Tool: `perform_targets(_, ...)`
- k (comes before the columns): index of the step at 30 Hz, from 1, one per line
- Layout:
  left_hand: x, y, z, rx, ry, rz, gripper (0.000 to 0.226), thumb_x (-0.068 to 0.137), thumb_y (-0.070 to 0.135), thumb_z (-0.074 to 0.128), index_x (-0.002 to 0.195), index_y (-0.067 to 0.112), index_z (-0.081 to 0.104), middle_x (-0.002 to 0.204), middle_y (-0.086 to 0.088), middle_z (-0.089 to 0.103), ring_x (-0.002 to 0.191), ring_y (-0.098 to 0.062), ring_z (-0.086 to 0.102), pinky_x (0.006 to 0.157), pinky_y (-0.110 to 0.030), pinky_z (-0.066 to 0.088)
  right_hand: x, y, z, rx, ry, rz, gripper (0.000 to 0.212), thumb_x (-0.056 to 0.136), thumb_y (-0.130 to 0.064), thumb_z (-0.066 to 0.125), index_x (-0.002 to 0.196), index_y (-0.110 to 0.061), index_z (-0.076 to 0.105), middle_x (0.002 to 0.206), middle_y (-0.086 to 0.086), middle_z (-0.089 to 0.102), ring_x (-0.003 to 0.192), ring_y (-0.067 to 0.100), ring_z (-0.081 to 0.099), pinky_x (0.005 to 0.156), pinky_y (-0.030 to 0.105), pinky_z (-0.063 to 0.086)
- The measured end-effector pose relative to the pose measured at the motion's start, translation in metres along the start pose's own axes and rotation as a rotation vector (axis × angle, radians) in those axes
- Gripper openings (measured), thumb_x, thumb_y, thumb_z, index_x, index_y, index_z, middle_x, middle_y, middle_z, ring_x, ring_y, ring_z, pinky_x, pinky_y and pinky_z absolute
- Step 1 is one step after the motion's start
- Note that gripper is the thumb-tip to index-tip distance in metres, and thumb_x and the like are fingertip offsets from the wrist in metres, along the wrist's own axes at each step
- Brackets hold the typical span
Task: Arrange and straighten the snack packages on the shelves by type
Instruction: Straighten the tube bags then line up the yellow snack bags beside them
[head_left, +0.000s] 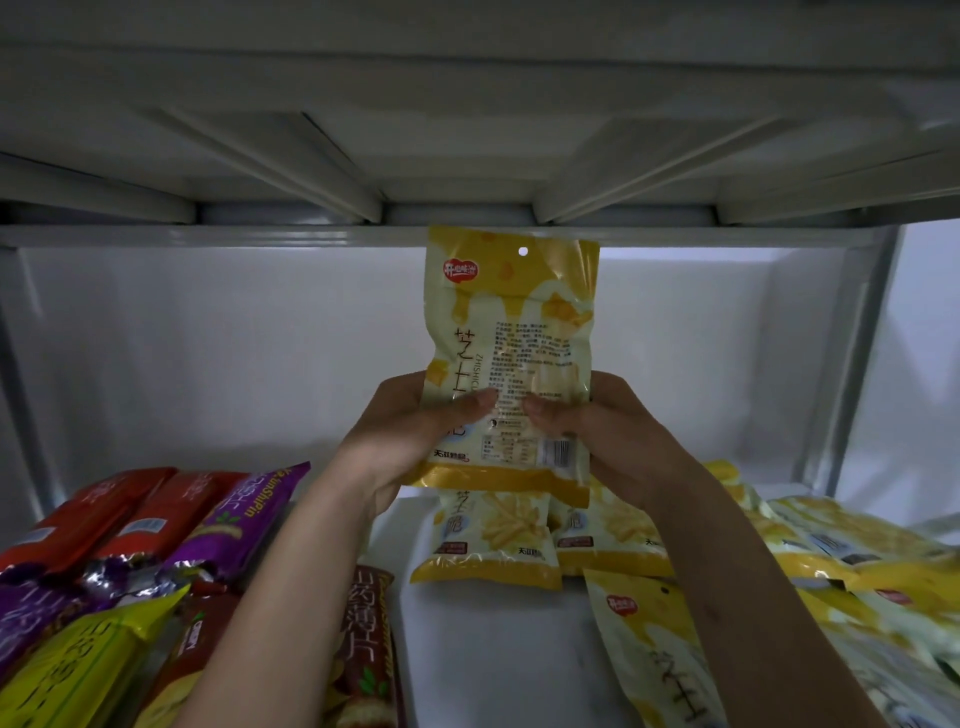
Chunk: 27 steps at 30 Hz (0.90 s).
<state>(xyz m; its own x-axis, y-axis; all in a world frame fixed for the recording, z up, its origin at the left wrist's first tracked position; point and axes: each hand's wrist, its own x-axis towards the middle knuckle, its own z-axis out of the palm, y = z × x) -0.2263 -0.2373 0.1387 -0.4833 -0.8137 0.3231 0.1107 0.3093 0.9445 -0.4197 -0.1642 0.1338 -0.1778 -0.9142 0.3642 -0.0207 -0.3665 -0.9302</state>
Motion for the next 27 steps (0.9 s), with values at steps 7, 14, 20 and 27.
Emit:
perform_targets(7, -0.002, 0.004, -0.002, -0.079, 0.045, -0.005, 0.046, 0.069, 0.026, 0.087, 0.11, 0.007, 0.079, 0.106, -0.014, 0.08, 0.101, -0.034, 0.077, 0.1, -0.056, 0.057, 0.001, -0.006, 0.001, 0.154, -0.017, 0.036, 0.031, 0.095, -0.014, 0.071, 0.125, -0.005, 0.072, 0.122, 0.01, 0.077, 0.115, 0.028, 0.073, 0.101, 0.049, 0.057)
perform_targets(14, 0.0, 0.005, 0.003, 0.01, 0.098, -0.036, 0.053, 0.081, 0.034, 0.086, 0.127, 0.016, 0.066, 0.112, -0.002, 0.078, 0.097, -0.022, 0.078, 0.091, -0.048, 0.062, 0.002, -0.002, 0.001, 0.119, 0.058, -0.014, 0.033, 0.091, -0.016, 0.077, 0.122, -0.006, 0.074, 0.116, 0.009, 0.079, 0.109, 0.027, 0.076, 0.095, 0.046, 0.06)
perform_targets(20, 0.007, -0.002, 0.011, 0.562, 0.368, 0.207, 0.052, 0.083, 0.037, 0.087, 0.125, 0.028, 0.058, 0.116, 0.006, 0.055, 0.096, -0.008, 0.059, 0.069, -0.021, 0.051, 0.008, 0.009, 0.003, -0.07, 0.178, -0.047, 0.034, 0.087, -0.028, 0.084, 0.119, -0.018, 0.078, 0.112, 0.002, 0.08, 0.105, 0.023, 0.077, 0.098, 0.052, 0.059)
perform_targets(27, 0.006, -0.001, 0.026, 0.381, 0.062, 0.089, 0.037, 0.09, 0.053, 0.076, 0.114, 0.026, 0.07, 0.106, 0.008, 0.075, 0.084, -0.01, 0.076, 0.079, -0.032, 0.062, 0.008, 0.007, 0.011, -0.051, 0.142, -0.036, 0.058, 0.111, -0.05, 0.036, 0.111, -0.009, 0.077, 0.103, 0.005, 0.081, 0.096, 0.021, 0.078, 0.085, 0.036, 0.064)
